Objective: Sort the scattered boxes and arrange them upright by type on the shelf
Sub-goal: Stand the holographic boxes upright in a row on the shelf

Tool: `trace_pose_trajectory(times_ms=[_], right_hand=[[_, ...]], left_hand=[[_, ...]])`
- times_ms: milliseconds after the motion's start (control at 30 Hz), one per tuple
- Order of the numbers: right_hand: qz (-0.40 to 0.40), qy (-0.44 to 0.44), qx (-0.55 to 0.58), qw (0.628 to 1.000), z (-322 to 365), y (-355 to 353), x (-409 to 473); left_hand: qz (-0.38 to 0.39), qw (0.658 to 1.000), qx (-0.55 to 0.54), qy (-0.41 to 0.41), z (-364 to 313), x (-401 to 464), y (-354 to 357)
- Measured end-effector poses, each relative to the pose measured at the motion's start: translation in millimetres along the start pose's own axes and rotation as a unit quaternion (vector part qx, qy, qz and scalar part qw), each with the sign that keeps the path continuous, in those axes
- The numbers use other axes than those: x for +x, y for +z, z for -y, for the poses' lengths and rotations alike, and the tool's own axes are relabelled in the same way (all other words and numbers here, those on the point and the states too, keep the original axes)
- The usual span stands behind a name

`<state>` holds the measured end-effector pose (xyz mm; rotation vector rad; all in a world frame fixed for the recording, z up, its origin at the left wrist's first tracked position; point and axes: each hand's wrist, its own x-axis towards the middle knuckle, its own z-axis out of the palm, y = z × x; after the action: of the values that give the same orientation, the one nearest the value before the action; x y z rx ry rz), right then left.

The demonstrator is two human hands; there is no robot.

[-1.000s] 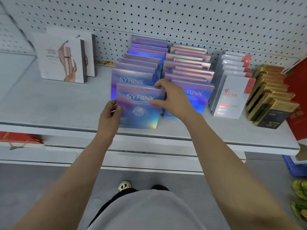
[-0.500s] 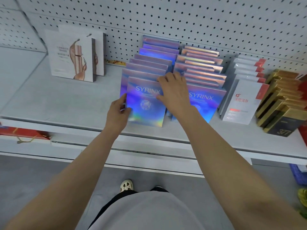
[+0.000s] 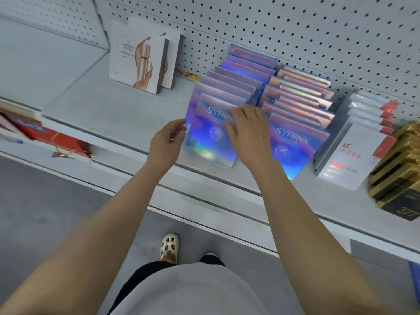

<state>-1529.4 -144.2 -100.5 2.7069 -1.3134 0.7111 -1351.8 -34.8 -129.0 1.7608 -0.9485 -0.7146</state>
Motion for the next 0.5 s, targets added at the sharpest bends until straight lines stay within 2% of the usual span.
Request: trace_pose_trajectory(times_ms=[133,267,500], right_hand=[[0.038,-0.007,0.060,0.997,27.5,21.0,-18.0],[0.071,-0.037,0.115,0.990,63.4,46.1,-33.3],[0.132,-0.081,0.188,0.970,154.8,89.2,-34.0]], left_hand=[[-0.020,0.999,-0.013,-0.026,15.5,-32.3,-26.3],[-0.077,0.996,0.001,-0.052,42.5,-59.0,-59.9],[-0.179,0.977,-0.051,-0.107,104.7,-83.8,-143.5]])
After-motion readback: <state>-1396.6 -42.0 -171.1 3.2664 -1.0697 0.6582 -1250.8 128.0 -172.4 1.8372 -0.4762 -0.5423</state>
